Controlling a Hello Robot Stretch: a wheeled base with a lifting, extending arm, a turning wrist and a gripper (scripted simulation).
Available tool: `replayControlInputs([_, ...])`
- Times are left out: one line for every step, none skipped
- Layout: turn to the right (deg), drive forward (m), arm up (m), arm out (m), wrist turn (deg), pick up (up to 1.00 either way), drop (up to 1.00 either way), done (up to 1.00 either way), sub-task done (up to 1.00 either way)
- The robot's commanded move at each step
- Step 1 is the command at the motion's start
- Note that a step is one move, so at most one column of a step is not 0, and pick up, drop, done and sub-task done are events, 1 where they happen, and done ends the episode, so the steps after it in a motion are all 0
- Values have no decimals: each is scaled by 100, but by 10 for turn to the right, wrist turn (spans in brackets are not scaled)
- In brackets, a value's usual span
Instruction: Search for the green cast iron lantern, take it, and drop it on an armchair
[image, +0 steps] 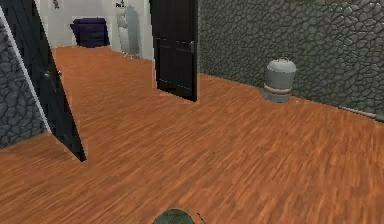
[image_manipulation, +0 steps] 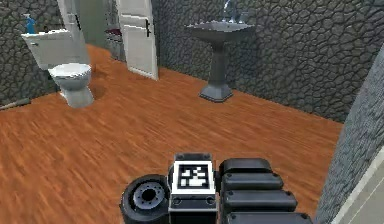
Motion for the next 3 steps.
replayControlInputs([0,30,0,0,0,0,0,0,0])
replayControlInputs([-240,0,0,0,0,0,0,0,0])
replayControlInputs([0,100,0,0,0,0,0,0,0])
